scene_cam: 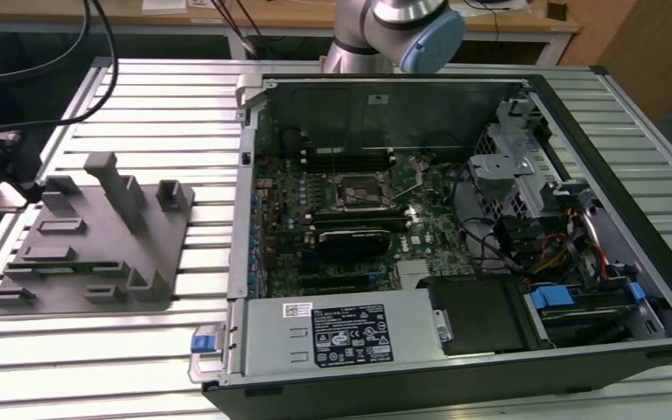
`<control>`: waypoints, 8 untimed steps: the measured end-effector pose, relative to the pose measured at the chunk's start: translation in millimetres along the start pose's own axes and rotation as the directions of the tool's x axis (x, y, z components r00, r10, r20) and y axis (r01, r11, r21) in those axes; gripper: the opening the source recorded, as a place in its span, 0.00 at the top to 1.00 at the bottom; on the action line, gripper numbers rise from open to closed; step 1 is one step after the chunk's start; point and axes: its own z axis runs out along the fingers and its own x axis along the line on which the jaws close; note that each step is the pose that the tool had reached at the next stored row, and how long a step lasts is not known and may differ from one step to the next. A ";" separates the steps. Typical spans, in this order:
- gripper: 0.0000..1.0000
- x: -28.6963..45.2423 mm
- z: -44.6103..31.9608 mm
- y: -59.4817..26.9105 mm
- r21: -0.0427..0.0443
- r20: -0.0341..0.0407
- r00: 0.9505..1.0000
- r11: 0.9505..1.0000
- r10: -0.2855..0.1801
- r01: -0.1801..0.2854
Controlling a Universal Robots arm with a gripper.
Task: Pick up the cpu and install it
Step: 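Pick up the cpu and move it towards the insertion slot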
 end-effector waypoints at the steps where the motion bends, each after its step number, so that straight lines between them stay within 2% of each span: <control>1: 0.45 -0.1 -2.6 0.2 0.000 0.000 1.000 1.000 0.000 0.000; 8: 0.45 -0.6 -20.9 1.3 0.000 0.002 1.000 1.000 0.000 0.000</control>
